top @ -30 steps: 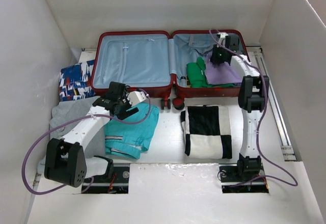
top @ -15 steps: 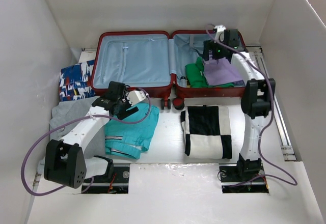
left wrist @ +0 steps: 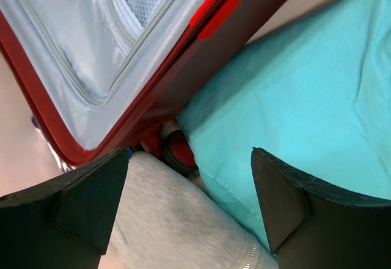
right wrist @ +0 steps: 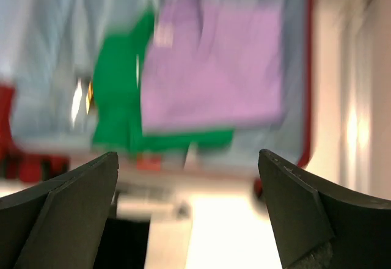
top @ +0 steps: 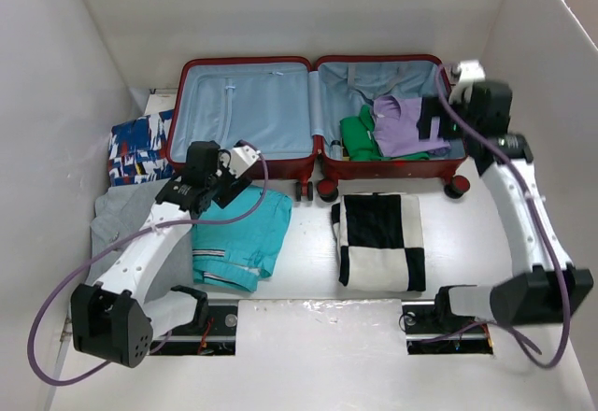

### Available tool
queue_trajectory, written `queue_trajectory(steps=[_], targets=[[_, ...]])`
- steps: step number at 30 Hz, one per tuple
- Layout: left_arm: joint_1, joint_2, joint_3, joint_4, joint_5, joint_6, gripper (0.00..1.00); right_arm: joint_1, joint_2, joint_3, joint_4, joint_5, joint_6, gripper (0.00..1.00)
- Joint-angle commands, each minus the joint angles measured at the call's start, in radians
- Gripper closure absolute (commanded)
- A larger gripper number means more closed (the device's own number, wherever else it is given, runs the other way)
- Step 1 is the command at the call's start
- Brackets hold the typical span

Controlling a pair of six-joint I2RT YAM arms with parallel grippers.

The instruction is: Pack the luggage

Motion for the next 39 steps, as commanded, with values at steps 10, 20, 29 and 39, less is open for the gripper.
queue_trajectory(steps=[10, 20, 29, 39], targets=[[0.005, -0.086, 0.035, 0.004, 0.043, -0.187, 0.22, -0.055, -0.273, -0.696, -0.032, -0.111, 0.195, 0.00], [0.005, -0.138, 0.015, 0.004, 0.072, -0.196, 0.22, -0.119, -0.284, -0.978, 0.115, -0.407, 0.277, 0.00], [0.005, -0.147, 0.015, -0.014, 0.136, -0.177, 0.22, -0.096, -0.293, -1.075, 0.164, -0.432, 0.324, 0.00], [0.005, -0.147, 0.024, -0.024, 0.146, -0.168, 0.22, 0.038, -0.249, -1.268, 0.361, -0.432, 0.474, 0.14]])
